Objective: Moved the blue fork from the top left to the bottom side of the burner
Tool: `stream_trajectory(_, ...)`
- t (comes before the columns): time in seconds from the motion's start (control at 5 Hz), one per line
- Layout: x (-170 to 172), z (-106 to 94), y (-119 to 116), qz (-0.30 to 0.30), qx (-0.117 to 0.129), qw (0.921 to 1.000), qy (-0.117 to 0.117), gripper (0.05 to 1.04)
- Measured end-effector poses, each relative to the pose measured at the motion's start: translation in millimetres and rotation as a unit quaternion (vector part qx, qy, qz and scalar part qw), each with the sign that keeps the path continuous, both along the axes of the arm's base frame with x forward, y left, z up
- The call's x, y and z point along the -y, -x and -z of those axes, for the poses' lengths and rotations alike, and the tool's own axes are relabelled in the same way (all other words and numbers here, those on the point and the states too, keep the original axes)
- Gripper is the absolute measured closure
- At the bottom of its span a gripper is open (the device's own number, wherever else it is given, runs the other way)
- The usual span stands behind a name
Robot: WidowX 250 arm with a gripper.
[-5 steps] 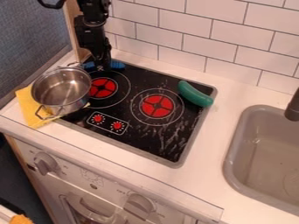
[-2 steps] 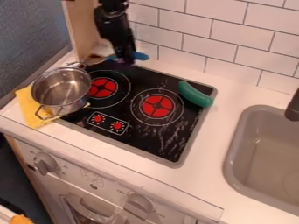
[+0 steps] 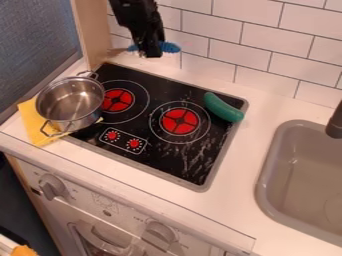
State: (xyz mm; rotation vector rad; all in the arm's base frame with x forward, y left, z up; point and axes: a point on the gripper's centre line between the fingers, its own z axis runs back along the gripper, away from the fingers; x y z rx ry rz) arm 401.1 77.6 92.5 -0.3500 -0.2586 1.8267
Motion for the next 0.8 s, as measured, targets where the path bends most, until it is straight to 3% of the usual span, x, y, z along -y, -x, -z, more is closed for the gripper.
stream_trajectory(0.4, 37, -28.7, 39, 0.022, 0.016, 0.9995, 0.013, 0.673)
stream_trajectory(0.6, 52, -22.0, 69, 0.022, 0.009, 0.9996, 0.016, 0.673)
stream_trajectory(0.8, 66, 2.2, 91, 0.032, -0.012, 0.9994, 0.011, 0.673)
